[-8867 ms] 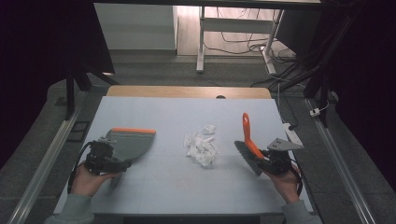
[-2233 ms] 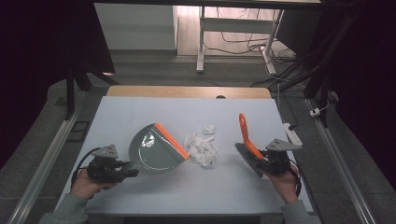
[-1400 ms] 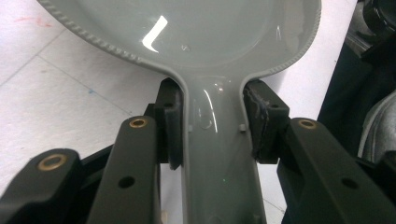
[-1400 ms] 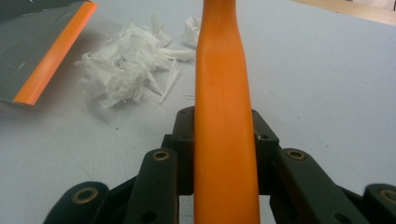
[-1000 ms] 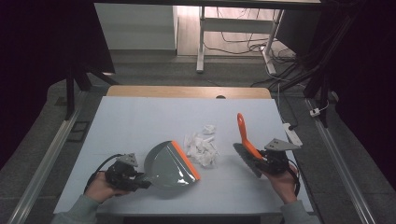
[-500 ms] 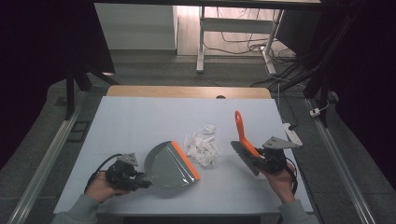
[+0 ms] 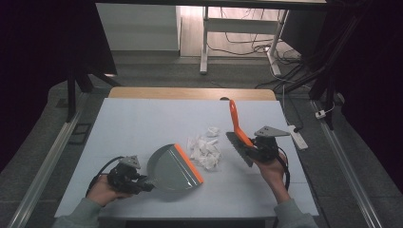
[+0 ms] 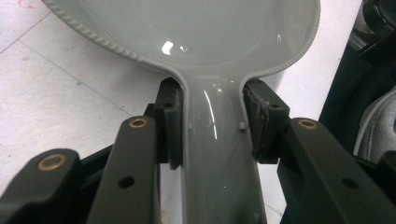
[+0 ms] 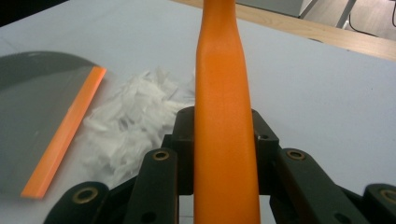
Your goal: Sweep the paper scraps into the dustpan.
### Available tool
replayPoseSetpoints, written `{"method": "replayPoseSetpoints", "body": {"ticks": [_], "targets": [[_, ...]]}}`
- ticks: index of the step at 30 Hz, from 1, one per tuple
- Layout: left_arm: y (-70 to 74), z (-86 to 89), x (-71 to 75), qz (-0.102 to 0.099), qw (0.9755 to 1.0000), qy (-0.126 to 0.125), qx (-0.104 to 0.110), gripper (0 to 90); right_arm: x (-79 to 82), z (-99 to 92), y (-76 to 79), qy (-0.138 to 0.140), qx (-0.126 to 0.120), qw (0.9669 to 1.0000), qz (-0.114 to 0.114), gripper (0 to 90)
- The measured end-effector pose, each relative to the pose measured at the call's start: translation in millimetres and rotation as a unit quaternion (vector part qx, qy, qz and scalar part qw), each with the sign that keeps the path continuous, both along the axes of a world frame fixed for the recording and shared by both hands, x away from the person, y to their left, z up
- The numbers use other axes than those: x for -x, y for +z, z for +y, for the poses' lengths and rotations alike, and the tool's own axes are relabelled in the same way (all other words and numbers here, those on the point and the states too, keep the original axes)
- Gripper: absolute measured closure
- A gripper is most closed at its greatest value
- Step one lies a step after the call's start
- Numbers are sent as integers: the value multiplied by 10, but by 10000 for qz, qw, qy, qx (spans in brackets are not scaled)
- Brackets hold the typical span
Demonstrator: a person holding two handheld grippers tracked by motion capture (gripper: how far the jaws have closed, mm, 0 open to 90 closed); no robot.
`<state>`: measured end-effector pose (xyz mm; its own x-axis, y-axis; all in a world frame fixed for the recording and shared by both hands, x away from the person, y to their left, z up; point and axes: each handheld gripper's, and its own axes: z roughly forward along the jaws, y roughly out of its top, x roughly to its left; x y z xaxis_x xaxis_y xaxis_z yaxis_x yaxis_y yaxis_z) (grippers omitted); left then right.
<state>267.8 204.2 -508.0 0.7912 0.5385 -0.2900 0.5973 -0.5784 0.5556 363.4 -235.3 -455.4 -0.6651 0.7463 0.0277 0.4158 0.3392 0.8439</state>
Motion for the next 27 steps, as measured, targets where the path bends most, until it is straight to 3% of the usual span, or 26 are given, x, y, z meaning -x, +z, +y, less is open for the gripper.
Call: {"method": "replayPoseSetpoints", "body": {"ticks": [16, 27], "targets": [[-15, -1, -28, 63, 10000, 25, 11, 617, -359, 260, -23, -91, 137, 9998, 64, 698], [-44, 18, -106, 173, 9998, 46, 50, 617, -722, 383, -217, -366, 369, 9983, 250, 698]]}}
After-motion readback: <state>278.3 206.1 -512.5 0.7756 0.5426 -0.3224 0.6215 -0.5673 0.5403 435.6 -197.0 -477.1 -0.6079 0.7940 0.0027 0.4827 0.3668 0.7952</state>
